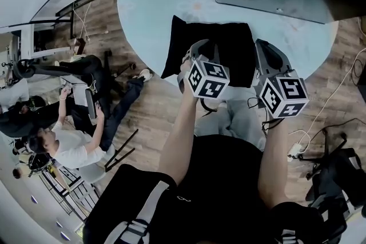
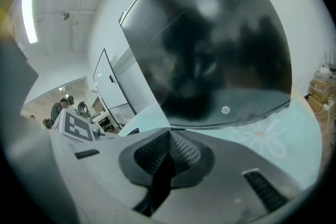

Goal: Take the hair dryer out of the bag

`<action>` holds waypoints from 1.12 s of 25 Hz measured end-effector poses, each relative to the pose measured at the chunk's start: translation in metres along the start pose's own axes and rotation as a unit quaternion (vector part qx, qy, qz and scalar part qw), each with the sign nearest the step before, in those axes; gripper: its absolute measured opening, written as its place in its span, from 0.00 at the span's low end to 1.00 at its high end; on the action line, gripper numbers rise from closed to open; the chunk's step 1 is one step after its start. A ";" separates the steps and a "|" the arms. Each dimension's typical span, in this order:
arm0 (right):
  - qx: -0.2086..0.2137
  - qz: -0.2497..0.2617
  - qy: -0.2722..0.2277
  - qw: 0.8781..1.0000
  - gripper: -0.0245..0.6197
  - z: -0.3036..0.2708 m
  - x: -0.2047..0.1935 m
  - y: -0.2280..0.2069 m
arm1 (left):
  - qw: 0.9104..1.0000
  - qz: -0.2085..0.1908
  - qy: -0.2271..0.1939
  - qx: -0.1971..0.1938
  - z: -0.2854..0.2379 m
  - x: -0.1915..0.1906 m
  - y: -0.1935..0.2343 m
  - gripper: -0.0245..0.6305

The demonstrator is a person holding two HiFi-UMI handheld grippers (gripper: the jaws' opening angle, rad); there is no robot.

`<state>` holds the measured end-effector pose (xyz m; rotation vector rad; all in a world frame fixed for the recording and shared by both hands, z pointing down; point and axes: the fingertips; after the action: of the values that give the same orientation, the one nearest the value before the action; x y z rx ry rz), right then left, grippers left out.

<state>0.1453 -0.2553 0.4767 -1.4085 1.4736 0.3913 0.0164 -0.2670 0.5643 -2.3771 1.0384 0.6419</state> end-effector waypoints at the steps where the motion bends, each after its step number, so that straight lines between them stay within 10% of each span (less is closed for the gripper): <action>1: 0.002 0.000 -0.002 1.000 0.05 0.000 0.002 0.000 | 1.000 0.002 0.000 0.000 0.001 0.001 0.000 0.12; 14: 0.007 -0.002 -0.019 1.000 0.05 -0.001 0.013 -0.015 | 0.998 0.054 -0.028 0.024 0.032 0.018 0.044 0.08; 28: 0.036 0.004 0.068 0.997 0.12 -0.035 -0.029 -0.015 | 0.995 0.100 -0.013 0.021 0.032 -0.002 0.069 0.08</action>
<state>0.1381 -0.2706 0.5216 -1.3948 1.5888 0.2489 -0.0440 -0.2894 0.5251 -2.2403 1.2774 0.7109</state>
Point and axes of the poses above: the fingertips, and each gripper's own axes: z backward along the fingers, y to its left, x out of its top
